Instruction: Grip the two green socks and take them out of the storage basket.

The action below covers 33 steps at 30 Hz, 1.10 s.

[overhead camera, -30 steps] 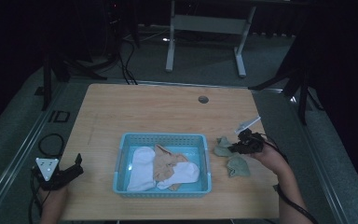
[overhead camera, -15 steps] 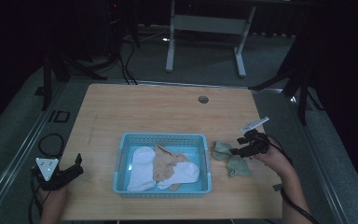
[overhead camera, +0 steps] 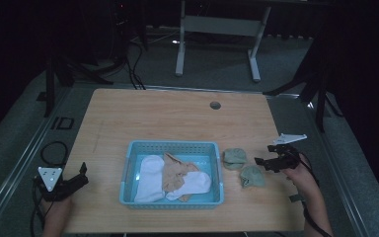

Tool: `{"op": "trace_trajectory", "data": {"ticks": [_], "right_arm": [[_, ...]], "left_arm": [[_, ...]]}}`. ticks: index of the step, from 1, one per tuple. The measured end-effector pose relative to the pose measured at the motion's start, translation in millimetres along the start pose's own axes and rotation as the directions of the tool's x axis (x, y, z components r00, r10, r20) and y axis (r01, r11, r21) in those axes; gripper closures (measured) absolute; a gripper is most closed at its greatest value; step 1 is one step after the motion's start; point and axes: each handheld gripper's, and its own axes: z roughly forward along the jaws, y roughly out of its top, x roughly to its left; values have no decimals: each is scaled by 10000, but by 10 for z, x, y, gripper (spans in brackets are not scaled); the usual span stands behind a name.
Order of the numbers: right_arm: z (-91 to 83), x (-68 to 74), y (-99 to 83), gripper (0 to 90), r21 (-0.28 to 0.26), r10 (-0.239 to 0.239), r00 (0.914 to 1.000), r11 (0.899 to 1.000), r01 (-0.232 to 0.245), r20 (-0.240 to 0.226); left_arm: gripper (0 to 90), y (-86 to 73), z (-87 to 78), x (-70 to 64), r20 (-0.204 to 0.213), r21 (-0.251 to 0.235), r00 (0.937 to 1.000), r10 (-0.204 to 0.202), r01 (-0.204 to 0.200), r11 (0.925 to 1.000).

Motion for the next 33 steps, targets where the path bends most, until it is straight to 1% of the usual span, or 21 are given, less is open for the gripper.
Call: {"op": "trace_trajectory", "data": {"ticks": [4, 6, 7, 8, 9, 12, 14, 16, 18, 19, 22, 24, 25, 26, 27, 28, 30, 33], "right_arm": [[-18, -93, -151, 138, -244, 590, 9980, 9980, -585, 212], [-10, -118, -223, 138, -253, 742, 9965, 9970, -733, 396], [-3, -125, -257, 137, -273, 858, 9954, 9960, -847, 416], [-3, -125, -257, 137, -273, 858, 9954, 9960, -847, 416], [13, -137, -316, 132, -326, 996, 9935, 9947, -979, 556], [24, -153, -386, 132, -468, 1314, 9885, 9907, -1281, 754], [27, -159, -417, 132, -429, 1464, 9832, 9889, -1425, 1092], [20, -168, -445, 132, -588, 1786, 9774, 9832, -1728, 1128], [16, -166, -459, 132, -640, 1839, 9758, 9821, -1773, 1184], [12, -161, -485, 132, -751, 1953, 9733, 9794, -1872, 1204], [5, -161, -524, 133, -877, 2052, 9711, 9768, -1953, 1224], [-3, -169, -550, 134, -1111, 2218, 9683, 9715, -2093, 1153], [-5, -171, -562, 134, -1170, 2257, 9663, 9703, -2116, 1239], [-5, -171, -562, 134, -1170, 2257, 9663, 9703, -2116, 1239], [-8, -174, -574, 134, -1277, 2322, 9646, 9679, -2164, 1253], [-15, -181, -587, 134, -1373, 2374, 9645, 9655, -2212, 1159], [-22, -186, -599, 134, -1469, 2436, 9626, 9631, -2256, 1189], [-30, -192, -610, 135, -1529, 2472, 9617, 9615, -2284, 1181]], "left_arm": [[4, 1, 2, 0, 0, 13, 10000, 4, -4, 10000], [4, 1, 3, 0, 1, 18, 10000, 3, -3, 10000], [4, 1, 2, -1, -1, 13, 10000, 0, 0, 10000], [4, 1, 2, -1, -1, 13, 10000, 0, 0, 10000], [4, 1, 1, -1, 0, 11, 10000, 0, 0, 10000], [4, 0, 1, -1, -8, 6, 10000, 1, -1, 10000], [4, 0, 1, -1, -5, 6, 10000, -2, 2, 10000], [4, 1, 2, 0, 0, 15, 10000, 3, -3, 10000], [4, 1, 2, 0, -1, 13, 10000, 4, -4, 10000], [4, 1, 1, 0, 1, 11, 10000, 2, -2, 10000], [3, 1, 1, -1, -2, 8, 10000, -4, 4, 10000], [4, 1, 2, 1, -2, 21, 10000, 2, -2, 10000], [4, 1, 2, 1, -3, 22, 10000, 0, 0, 10000], [4, 1, 2, 1, -3, 22, 10000, 0, 0, 10000], [4, 2, 3, 2, 4, 38, 10000, 0, 0, 10000], [4, 2, 3, 3, 9, 42, 10000, -4, 4, 10000], [4, 2, 3, 3, 11, 42, 10000, -9, 9, 10000], [4, 1, 2, 2, 5, 28, 10000, -2, 2, 10000]]}}
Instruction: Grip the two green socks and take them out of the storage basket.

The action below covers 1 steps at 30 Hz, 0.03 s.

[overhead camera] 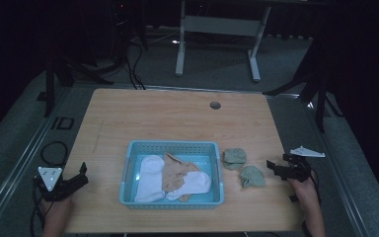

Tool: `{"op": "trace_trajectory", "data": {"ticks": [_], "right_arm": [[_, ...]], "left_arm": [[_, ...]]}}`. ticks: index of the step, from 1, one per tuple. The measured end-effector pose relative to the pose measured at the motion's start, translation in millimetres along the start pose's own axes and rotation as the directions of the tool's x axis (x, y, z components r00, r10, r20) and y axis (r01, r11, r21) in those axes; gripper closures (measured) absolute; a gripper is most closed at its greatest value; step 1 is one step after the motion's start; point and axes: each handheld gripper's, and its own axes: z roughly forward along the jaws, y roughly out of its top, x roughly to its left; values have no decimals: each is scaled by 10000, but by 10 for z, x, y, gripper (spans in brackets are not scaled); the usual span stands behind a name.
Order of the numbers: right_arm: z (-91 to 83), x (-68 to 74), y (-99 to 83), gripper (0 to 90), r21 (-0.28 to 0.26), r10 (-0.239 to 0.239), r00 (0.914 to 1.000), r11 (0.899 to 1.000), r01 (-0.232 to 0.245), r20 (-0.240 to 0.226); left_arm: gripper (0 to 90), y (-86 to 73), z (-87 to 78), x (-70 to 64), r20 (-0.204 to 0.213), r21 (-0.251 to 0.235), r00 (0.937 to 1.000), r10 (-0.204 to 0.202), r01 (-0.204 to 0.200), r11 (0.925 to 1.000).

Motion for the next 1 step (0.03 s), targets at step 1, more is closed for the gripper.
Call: {"op": "trace_trajectory", "data": {"ticks": [1], "right_arm": [[0, 0, 0, 135, 0, 0, 10000, 10000, 0, 0]], "left_arm": [[3, 0, 0, 0, 0, 0, 10000, 0, 0, 10000]]}}
